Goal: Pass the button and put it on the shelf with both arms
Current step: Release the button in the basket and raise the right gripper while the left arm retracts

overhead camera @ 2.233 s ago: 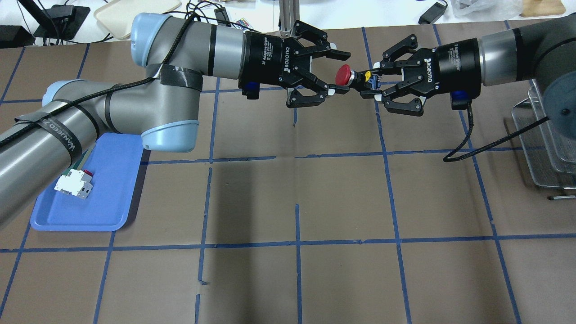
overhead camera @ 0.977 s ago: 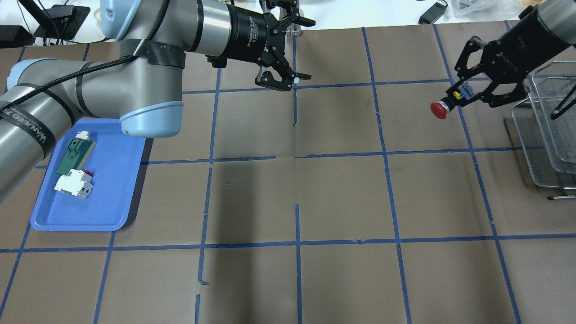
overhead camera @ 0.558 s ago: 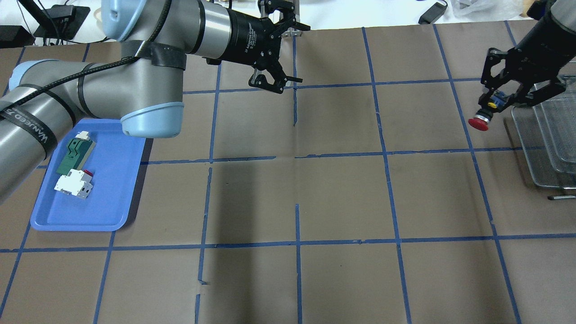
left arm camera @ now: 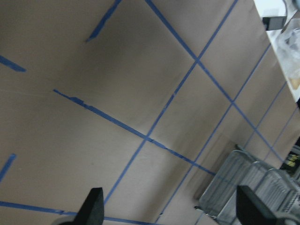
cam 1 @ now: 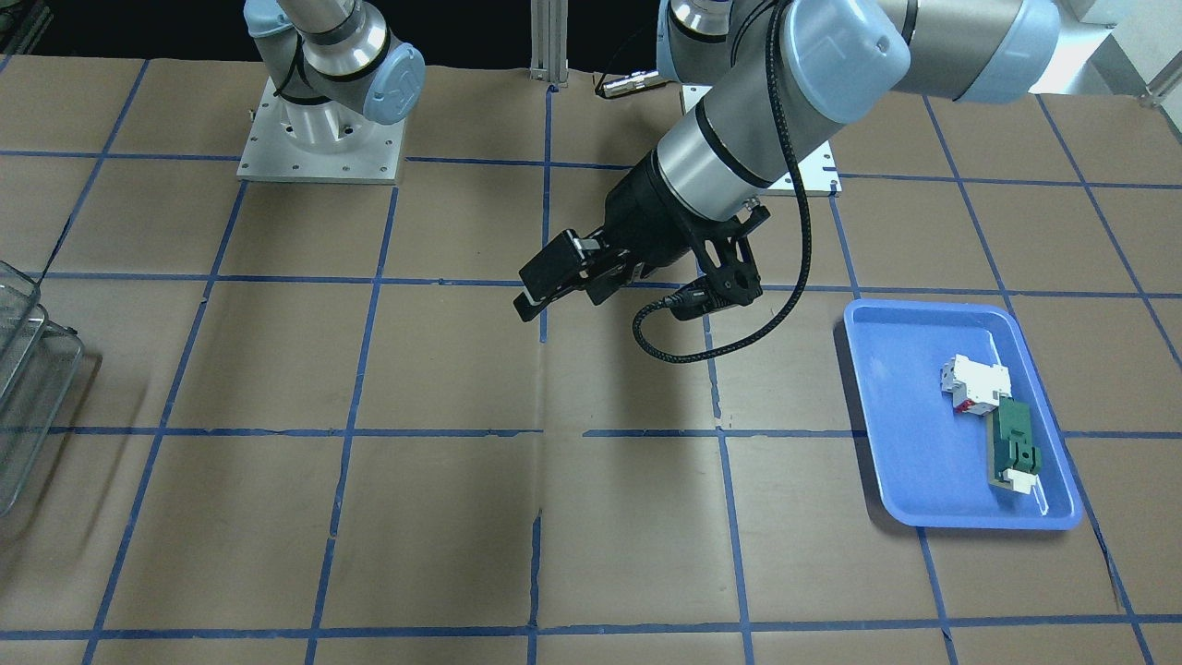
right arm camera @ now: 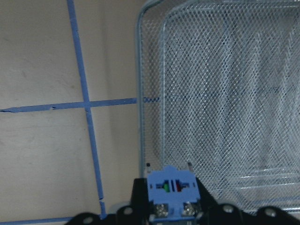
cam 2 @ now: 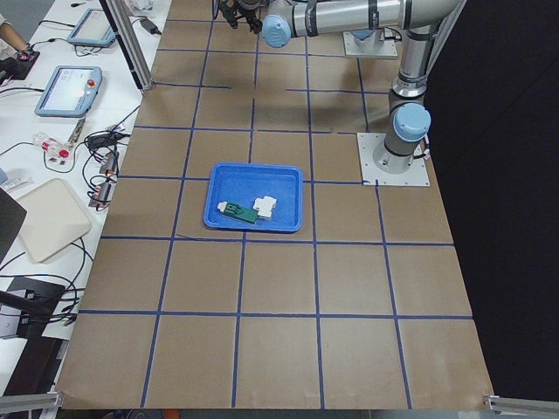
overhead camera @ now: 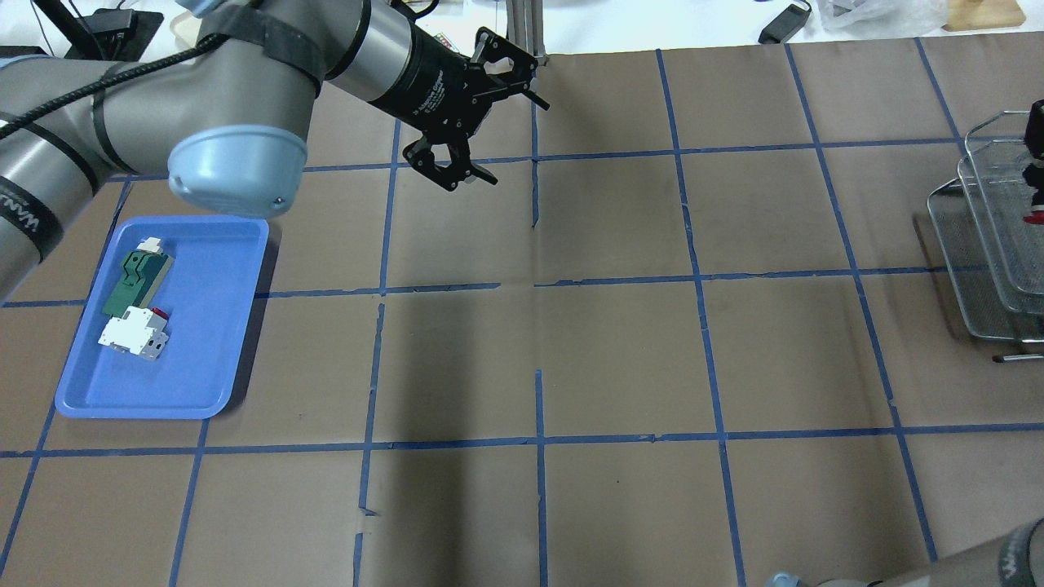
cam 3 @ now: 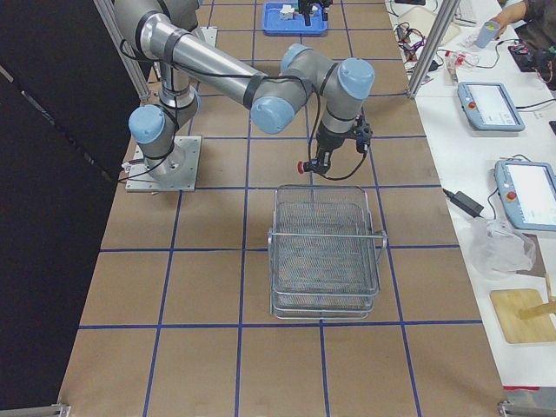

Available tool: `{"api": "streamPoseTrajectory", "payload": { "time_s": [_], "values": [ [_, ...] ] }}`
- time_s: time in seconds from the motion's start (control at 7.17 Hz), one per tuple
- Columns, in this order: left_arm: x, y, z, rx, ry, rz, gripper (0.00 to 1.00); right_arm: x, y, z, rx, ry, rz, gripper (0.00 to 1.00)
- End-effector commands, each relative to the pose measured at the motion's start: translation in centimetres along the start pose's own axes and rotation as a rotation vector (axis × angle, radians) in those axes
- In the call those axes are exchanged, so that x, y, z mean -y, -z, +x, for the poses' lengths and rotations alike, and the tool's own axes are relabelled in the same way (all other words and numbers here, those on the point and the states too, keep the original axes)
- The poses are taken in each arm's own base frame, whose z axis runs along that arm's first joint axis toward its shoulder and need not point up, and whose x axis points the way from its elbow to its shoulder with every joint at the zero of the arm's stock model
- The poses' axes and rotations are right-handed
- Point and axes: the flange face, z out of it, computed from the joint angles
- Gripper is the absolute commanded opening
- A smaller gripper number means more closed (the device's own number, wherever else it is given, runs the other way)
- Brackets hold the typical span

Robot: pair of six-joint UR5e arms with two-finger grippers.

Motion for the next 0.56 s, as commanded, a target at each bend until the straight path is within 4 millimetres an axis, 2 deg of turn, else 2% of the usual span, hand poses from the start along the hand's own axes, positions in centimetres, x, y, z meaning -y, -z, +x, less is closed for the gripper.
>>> {"api": "streamPoseTrajectory", "payload": {
  "time_s": [0.0,0.14,0.28,0.42],
  "values": [
    [-0.9,2.0,-1.4,0.172,-0.231,-0.014,1.0,1.4,-1.7,2.1,-0.009,0.036,-0.026,0.05],
    [-1.0,2.6,-2.3,0.241,-0.349,0.002,1.0,1.5,-1.9,2.2,-0.006,0.035,-0.028,0.09],
    [-2.0,3.0,-3.4,0.288,-0.429,-0.03,1.0,1.6,-2.3,2.4,-0.003,0.032,-0.032,0.21],
    [-2.5,4.3,-4.7,0.407,-0.554,-0.03,1.0,2.0,-2.7,2.7,-0.011,0.031,-0.027,0.28]
  ]
}}
